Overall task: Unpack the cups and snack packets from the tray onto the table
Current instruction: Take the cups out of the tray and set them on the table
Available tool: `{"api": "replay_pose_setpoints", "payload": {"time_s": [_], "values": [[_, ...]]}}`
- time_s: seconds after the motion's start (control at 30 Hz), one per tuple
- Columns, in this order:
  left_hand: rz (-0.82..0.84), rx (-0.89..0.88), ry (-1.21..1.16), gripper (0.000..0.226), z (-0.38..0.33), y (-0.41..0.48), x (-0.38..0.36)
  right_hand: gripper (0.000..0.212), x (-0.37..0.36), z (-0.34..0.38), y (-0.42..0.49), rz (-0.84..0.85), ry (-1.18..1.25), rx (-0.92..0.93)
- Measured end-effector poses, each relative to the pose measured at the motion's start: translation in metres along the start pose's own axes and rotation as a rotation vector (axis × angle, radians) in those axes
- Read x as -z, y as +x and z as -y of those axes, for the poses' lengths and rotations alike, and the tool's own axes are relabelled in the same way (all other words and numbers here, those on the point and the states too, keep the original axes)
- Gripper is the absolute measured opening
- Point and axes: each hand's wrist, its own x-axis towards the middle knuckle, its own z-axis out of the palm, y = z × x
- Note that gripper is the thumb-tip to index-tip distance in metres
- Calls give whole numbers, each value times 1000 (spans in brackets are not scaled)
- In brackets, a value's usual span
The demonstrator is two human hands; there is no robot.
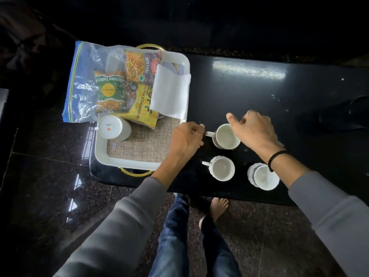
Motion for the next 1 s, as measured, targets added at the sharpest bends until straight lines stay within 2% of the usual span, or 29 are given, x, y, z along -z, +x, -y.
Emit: {"api": "replay_pose_setpoints", "payload": {"time_s": [0.17, 0.33, 0.4, 0.5, 0.63, 0.8, 1.0], "values": [[-104, -122, 88, 27, -6, -15, 41, 45, -6, 44, -13, 70, 53, 211], [-435, -320, 523, 38, 17, -20, 91, 31, -47, 101, -27, 261, 217, 366], [-551, -279, 654, 47, 28, -19, 110, 30, -62, 120, -34, 341, 258, 402], [-645, -135, 682, 60, 47, -14, 135, 28, -85, 146, -44, 440, 273, 438], [-568, -66, 663, 60, 66, -6, 154, 28, -107, 166, -53, 451, 247, 466], [-482, -116, 690, 67, 75, 2, 162, 19, -119, 172, -52, 461, 283, 442], [-504, -180, 557, 72, 78, -8, 167, 20, -117, 164, -48, 438, 311, 399]]}}
